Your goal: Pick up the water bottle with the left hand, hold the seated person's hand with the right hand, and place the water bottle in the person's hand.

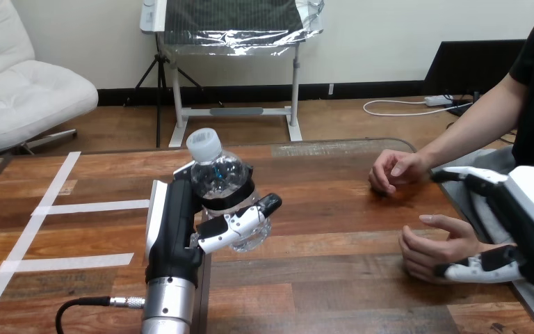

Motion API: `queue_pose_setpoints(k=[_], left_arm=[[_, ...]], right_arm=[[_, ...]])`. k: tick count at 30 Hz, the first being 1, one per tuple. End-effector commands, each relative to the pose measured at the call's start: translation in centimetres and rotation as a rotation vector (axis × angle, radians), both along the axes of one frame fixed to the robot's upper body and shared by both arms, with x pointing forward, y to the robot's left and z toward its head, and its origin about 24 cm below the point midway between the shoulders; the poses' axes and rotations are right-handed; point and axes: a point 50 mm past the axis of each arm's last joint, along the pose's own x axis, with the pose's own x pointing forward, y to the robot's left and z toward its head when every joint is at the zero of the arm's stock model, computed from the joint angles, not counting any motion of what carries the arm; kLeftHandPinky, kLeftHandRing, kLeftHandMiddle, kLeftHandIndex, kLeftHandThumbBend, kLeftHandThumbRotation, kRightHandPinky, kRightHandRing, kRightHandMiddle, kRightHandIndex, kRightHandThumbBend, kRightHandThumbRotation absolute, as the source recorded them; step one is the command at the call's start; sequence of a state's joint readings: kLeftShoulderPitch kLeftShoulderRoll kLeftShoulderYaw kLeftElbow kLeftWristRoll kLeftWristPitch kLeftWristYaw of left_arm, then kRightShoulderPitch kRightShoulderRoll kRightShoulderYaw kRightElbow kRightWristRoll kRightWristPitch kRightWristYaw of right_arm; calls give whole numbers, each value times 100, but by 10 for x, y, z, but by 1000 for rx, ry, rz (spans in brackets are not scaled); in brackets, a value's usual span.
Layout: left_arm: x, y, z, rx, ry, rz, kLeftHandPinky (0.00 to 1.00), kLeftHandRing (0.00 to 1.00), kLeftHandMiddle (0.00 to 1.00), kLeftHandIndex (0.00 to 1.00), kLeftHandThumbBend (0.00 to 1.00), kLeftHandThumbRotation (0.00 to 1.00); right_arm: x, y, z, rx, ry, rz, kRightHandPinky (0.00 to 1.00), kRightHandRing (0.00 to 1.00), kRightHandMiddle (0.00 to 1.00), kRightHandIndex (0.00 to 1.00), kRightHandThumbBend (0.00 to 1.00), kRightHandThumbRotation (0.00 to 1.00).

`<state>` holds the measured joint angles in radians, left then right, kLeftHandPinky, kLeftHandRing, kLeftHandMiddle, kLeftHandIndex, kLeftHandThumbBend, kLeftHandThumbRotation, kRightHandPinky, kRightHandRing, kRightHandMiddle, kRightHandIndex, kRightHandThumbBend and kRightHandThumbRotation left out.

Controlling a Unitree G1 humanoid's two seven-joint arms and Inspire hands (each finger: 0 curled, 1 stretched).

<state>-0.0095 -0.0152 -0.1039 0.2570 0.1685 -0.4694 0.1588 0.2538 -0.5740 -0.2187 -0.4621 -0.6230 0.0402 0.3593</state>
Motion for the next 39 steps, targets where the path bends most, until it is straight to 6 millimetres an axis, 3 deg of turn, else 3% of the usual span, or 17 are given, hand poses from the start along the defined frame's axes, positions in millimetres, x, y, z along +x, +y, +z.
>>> queue_pose_setpoints(k=[1, 10, 39], left_arm=[[9, -3, 25, -6, -121, -14, 44, 43, 45, 48, 67, 0], [9, -4, 26, -22, -127, -19, 44, 43, 45, 48, 66, 0], [10, -2, 28, -10, -132, -20, 45, 43, 45, 49, 66, 0]], right_arm=[[10, 3, 27, -81, -76, 32, 76, 86, 87, 82, 88, 0], [14, -6, 29, -149, -20, 10, 77, 86, 86, 81, 91, 0], [34, -23, 27, -296, 214, -53, 86, 92, 90, 86, 85, 4]])
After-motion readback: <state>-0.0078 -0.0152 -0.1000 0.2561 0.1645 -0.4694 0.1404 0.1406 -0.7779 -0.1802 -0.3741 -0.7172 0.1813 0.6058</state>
